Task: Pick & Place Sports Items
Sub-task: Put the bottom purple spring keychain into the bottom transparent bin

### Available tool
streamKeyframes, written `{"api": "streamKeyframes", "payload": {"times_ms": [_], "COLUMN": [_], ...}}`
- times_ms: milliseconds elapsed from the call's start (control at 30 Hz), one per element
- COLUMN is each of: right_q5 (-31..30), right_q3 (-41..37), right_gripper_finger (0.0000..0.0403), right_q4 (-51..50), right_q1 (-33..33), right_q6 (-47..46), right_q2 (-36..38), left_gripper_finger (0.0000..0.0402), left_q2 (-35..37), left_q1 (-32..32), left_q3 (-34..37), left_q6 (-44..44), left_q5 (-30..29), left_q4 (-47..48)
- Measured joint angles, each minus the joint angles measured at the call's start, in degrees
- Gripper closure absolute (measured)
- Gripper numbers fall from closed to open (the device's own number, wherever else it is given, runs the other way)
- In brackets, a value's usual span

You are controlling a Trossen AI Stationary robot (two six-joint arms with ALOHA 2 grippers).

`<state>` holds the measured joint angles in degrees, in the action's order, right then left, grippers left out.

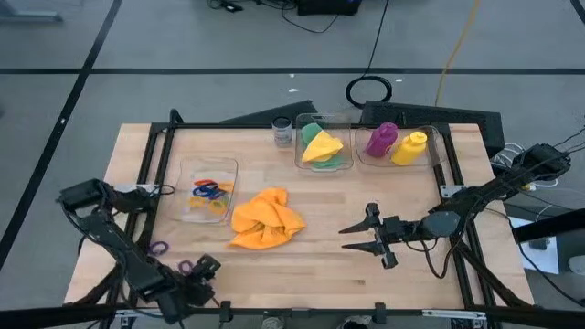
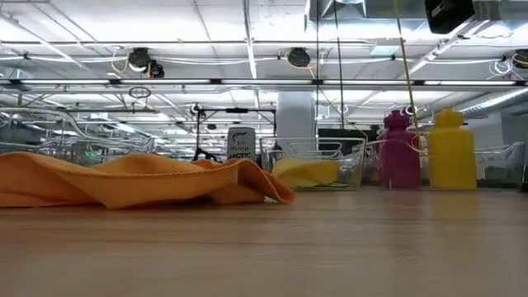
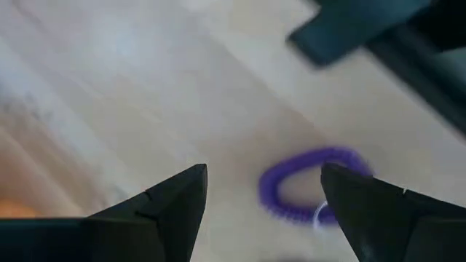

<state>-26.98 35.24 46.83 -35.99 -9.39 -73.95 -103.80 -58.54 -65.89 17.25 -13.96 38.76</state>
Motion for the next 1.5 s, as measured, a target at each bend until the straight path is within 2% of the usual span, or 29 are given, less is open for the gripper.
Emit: {"api": "streamKeyframes", "payload": {"times_ms": [200, 700, 1033, 1300, 1500], "right_q5": [0.0, 0.0, 0.0, 0.0, -0.1], "right_q3": [0.0, 0.0, 0.0, 0.0, 0.0], "right_gripper_finger": [0.0234, 0.0234, 0.0234, 0.0234, 0.0234], "right_q4": [0.0, 0.0, 0.0, 0.0, 0.0], "right_q1": [0.0, 0.0, 0.0, 0.0, 0.0], "right_q6": [0.0, 0.0, 0.0, 0.0, 0.0], "right_q2": [0.0, 0.0, 0.0, 0.0, 0.0], "left_gripper_finger": [0.0174, 0.0174, 0.0174, 0.0174, 0.0174], "left_q2": [-0.1, -0.1, -0.2, -4.3, -4.6], "left_q1": [0.0, 2.8, 2.5, 3.4, 4.5], "left_q3": [0.0, 1.6, 1.6, 1.2, 1.3], "left_q6": [2.4, 4.5, 4.1, 5.3, 7.5], "left_q5": [0.2, 1.1, 3.5, 7.3, 9.1], "left_q4": [4.6, 4.4, 4.2, 3.7, 3.8]}}
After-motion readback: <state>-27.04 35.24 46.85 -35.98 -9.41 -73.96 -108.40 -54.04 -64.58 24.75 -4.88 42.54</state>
